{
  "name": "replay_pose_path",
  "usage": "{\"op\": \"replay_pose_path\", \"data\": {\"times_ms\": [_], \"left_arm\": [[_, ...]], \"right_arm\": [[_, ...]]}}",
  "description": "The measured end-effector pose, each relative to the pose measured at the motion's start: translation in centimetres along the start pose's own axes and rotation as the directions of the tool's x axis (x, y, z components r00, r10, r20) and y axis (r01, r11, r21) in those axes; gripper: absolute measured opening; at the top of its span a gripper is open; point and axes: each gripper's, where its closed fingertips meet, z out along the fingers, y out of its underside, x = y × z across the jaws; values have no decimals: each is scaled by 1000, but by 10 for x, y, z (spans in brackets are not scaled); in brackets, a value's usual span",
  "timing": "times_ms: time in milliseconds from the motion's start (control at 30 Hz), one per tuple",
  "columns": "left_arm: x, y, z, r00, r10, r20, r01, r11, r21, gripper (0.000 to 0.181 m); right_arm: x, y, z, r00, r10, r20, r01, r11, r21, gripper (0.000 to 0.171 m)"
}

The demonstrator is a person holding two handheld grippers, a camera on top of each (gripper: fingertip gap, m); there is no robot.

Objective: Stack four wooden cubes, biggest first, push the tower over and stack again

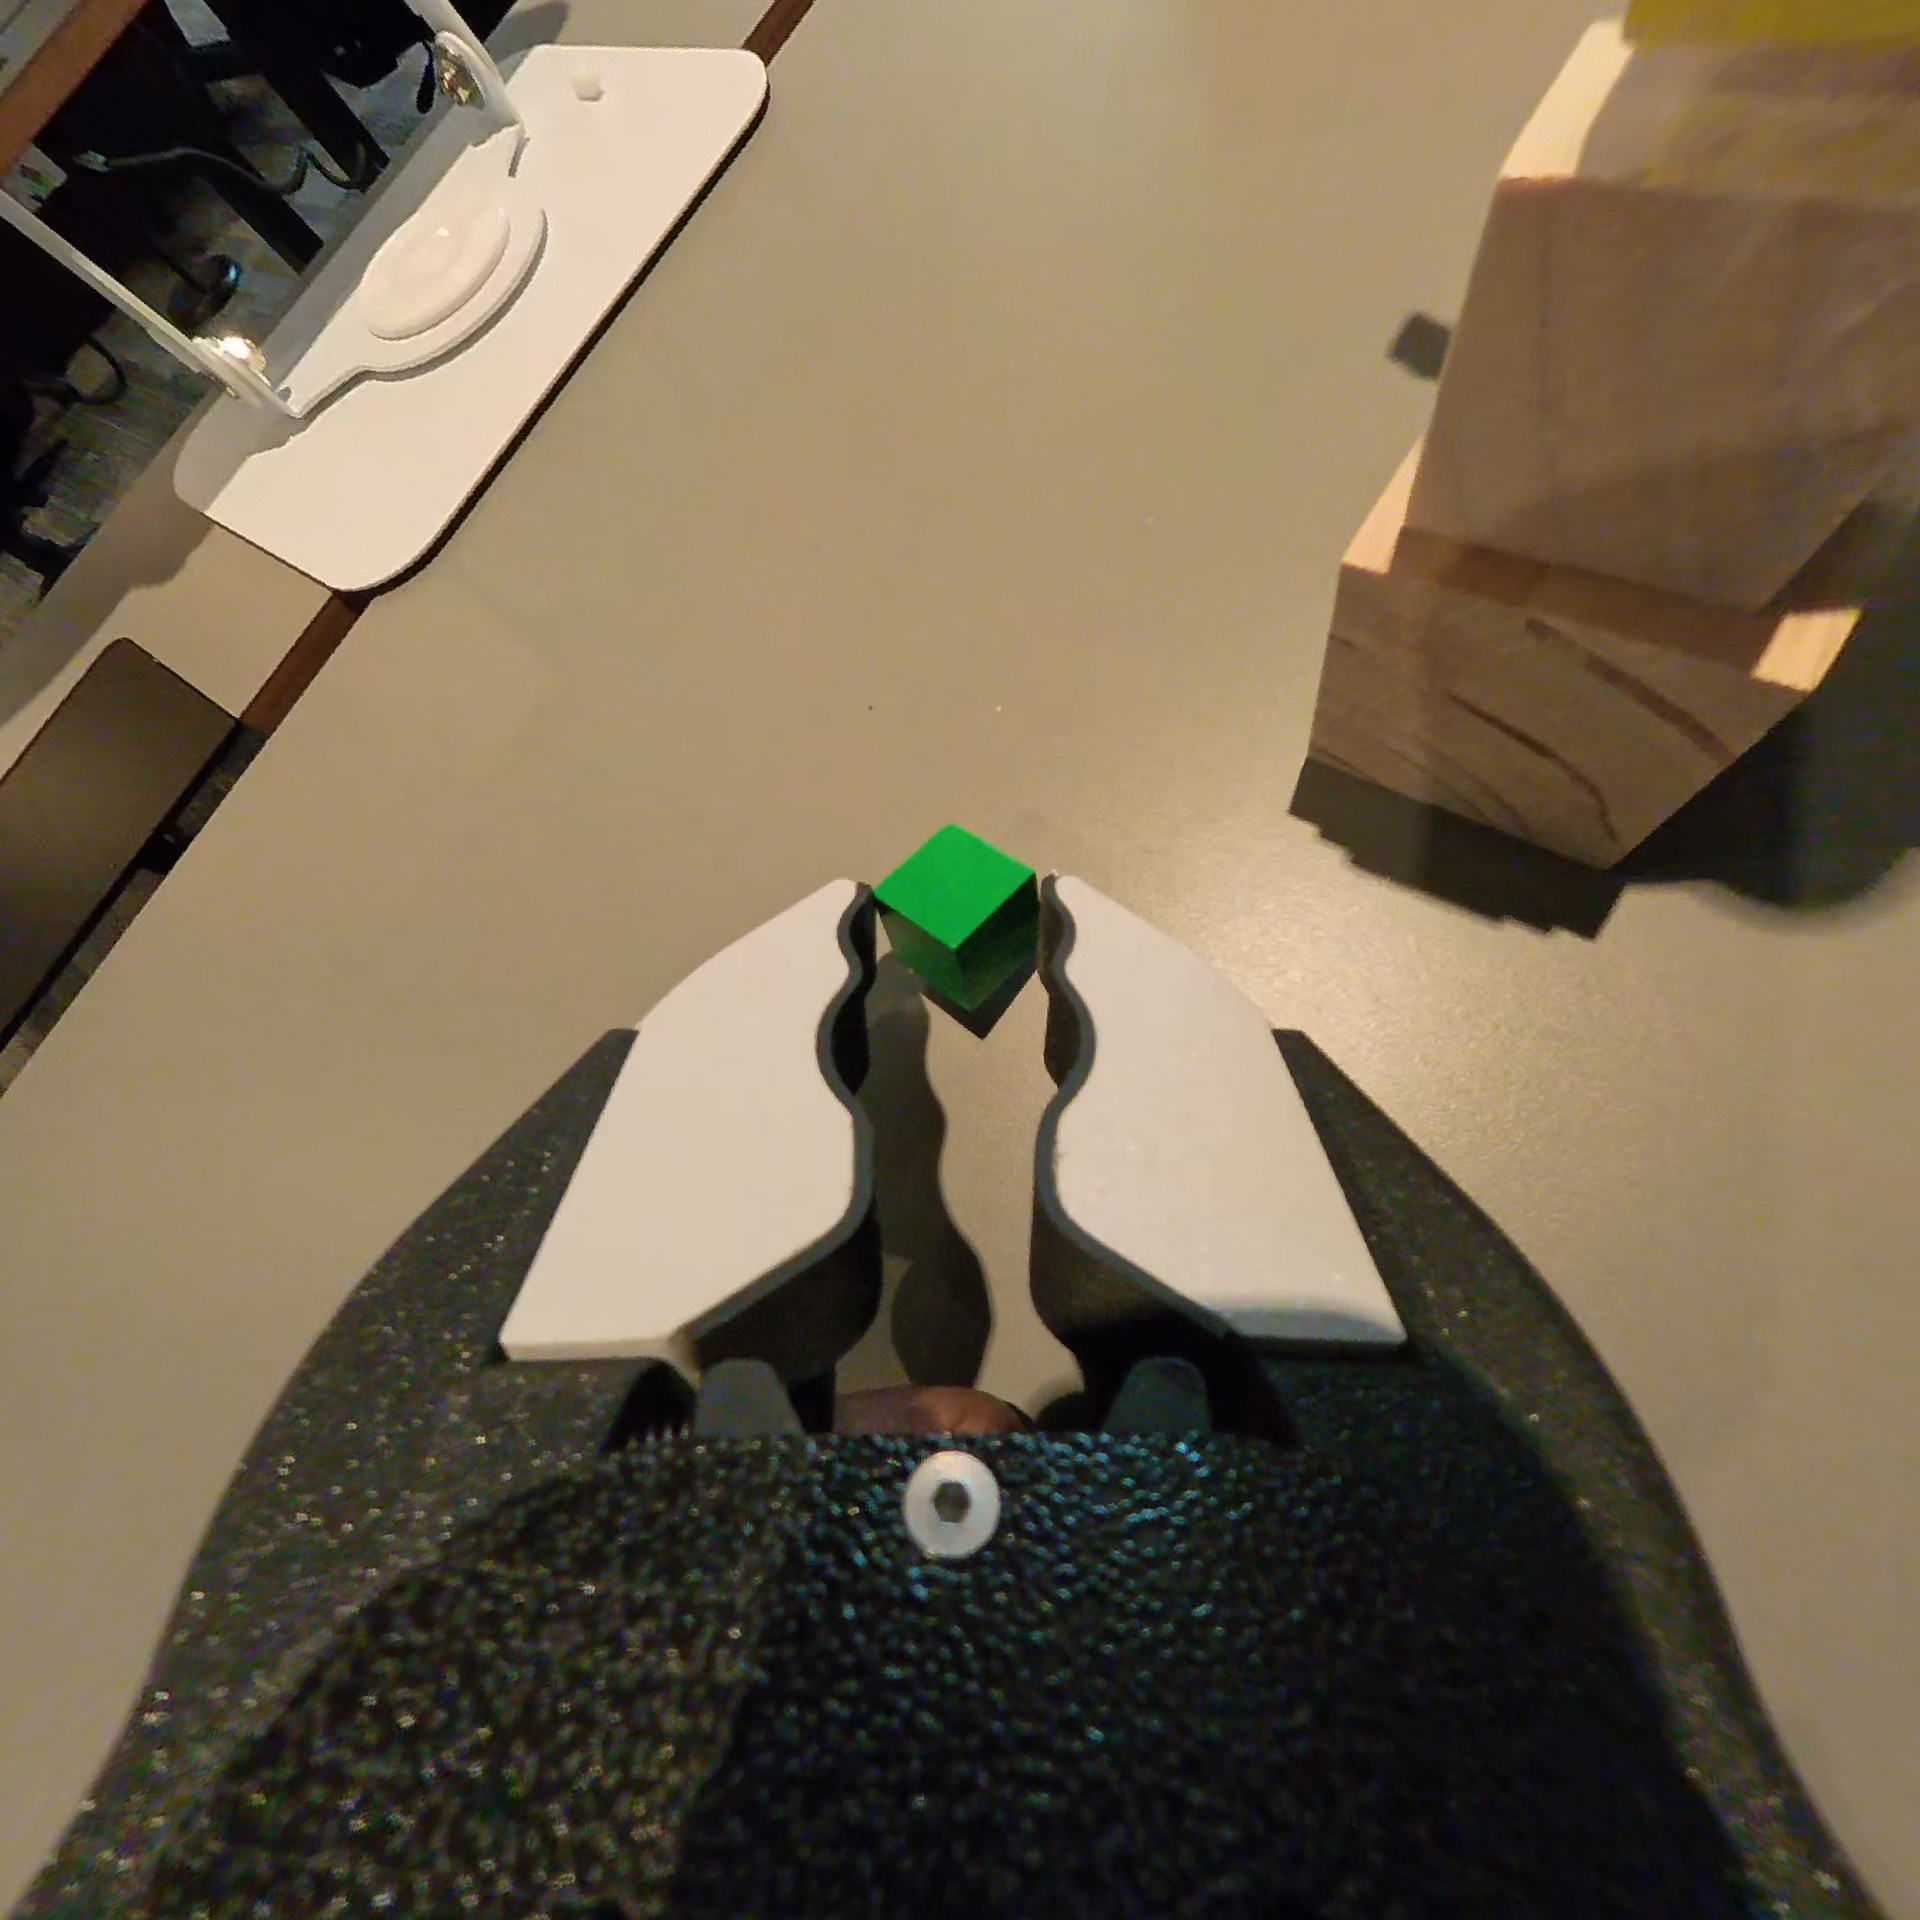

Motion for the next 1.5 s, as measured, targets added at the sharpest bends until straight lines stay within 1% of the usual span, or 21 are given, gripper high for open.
{"op": "replay_pose_path", "data": {"times_ms": [33,1400,1500], "left_arm": [[0,0,0,1000,0,0,0,1000,0,29],[0,0,0,1000,3,3,-3,1000,1,29],[0,0,0,1000,3,3,-3,1000,1,29]], "right_arm": [[0,0,1,1000,-1,0,1,1000,-3,29],[-3,7,1,1000,29,9,-29,998,-48,29],[-3,7,1,1000,23,8,-23,998,-51,31]]}}
